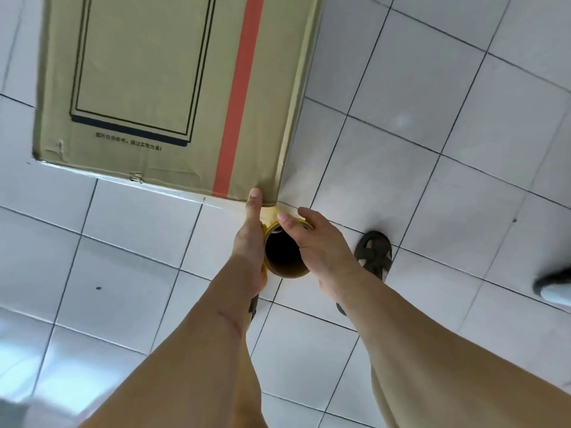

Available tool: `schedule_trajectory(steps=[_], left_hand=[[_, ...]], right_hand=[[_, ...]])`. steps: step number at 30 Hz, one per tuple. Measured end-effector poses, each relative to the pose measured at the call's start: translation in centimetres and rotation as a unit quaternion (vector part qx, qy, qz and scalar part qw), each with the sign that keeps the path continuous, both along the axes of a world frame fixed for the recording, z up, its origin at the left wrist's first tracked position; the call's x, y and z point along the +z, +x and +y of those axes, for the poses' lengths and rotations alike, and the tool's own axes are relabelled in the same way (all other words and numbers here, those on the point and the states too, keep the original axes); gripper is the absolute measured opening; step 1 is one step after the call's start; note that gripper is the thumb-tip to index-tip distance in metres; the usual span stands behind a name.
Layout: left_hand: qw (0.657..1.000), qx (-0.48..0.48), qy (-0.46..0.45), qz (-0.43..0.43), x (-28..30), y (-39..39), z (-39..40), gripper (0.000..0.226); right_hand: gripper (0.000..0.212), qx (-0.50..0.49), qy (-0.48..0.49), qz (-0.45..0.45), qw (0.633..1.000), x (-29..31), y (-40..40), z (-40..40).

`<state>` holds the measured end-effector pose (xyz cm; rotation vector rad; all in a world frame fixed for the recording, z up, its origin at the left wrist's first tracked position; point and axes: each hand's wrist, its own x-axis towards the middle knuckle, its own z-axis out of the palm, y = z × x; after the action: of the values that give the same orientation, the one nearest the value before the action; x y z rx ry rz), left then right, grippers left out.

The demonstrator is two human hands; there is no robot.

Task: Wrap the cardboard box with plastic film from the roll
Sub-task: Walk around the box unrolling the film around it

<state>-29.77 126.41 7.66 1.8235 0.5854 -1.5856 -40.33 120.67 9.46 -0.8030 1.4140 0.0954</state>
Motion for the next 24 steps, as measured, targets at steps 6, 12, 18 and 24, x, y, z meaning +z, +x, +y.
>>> schedule_trajectory(steps=[6,12,18,24], left_hand=[[0.996,0.07,-0.031,0.045,-0.5,-1.5,-0.1,0.117],[0.989,0.147,-0.009,0.007,-2.0,-3.4,-1.0,0.146],[0.972,0.232,-0.04,0.0,-0.7,-5.9,-3.6,0.116],[0.961,0.273,-0.047,-0.015,-1.3,-7.2,-4.6,0.12]], right_hand=[[0.04,0.042,-0.026,-0.024,0.999,-0.3,-1.8,-1.2],[0.03,0.083,-0.02,-0.045,0.995,-0.4,-2.4,-3.5],[0.052,0.088,-0.014,-0.036,0.995,-1.0,-3.5,-5.5],[0.042,0.092,-0.008,-0.027,0.995,-0.9,-4.1,-7.0]])
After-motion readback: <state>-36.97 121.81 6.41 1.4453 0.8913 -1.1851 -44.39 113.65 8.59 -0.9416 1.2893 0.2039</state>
